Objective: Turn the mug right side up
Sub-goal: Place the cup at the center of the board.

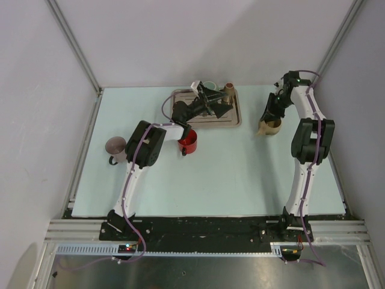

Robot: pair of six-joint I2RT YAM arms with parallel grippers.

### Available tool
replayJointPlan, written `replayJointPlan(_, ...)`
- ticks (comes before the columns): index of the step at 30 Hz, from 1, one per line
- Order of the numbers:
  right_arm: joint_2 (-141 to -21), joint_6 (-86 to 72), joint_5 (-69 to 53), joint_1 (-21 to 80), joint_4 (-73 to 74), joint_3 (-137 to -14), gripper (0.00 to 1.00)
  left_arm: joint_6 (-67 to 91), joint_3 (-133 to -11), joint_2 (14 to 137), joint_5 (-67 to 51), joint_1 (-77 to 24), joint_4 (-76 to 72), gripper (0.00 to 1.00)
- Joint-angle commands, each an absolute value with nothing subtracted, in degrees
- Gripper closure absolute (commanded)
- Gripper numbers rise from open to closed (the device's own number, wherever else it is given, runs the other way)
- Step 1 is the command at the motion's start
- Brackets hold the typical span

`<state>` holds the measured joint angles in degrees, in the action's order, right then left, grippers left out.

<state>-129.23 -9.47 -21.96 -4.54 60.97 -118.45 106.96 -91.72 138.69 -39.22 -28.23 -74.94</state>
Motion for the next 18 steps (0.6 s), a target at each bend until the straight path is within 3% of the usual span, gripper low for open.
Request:
replayJointPlan(1, -129.8, -6.8, -17.3, -3.4, 63.2, -121.4, 0.72, 105.8, -92.0, 134.7, -39.3, -28.0, -80.1, 0.02)
replayJointPlan(8, -129.6, -4.7, -12.9, -1.6, 62.9, -121.6, 0.65, 105.3, -91.8, 134.8, -39.5, -27.7, -80.0, 0.02)
replayJointPlan(18, -123.5, -2.1, -7.8, -0.2, 60.0, -120.8, 0.44, 104.4, -91.8, 134.7, -40.2, -26.8, -79.7, 0.02)
